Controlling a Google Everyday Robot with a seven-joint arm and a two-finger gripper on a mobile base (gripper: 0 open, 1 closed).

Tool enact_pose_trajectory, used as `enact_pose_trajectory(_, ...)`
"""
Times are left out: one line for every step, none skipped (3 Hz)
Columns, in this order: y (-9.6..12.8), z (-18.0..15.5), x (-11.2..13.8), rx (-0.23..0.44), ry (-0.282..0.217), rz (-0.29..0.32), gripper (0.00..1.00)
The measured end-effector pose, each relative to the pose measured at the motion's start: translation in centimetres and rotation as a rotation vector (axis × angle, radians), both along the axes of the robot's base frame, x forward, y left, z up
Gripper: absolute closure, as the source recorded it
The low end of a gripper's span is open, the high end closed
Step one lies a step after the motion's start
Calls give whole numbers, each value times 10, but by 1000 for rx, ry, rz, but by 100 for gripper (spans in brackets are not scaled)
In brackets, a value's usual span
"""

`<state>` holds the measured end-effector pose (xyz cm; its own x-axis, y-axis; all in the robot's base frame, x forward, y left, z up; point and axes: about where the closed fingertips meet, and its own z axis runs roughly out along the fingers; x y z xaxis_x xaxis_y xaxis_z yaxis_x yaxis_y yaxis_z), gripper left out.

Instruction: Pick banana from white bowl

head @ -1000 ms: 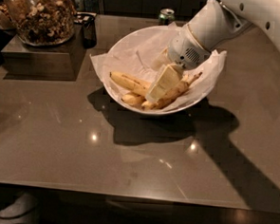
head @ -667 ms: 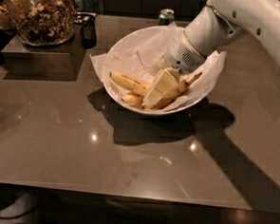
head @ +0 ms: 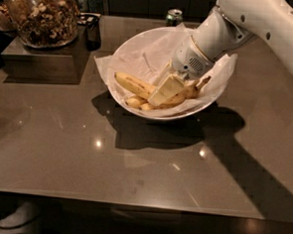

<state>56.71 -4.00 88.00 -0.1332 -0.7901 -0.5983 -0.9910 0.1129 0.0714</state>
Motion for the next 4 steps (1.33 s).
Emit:
enact_pose_trajectory(-2, 2, -1, 4, -6, -9, 89)
enact_pose_trajectory(-7, 22, -8, 36, -45, -3, 100)
enact_pose_trajectory(-20, 63, -23, 116, -122, 14, 100)
enact_pose_trajectory(-42, 104, -53, 210, -193, 24, 100)
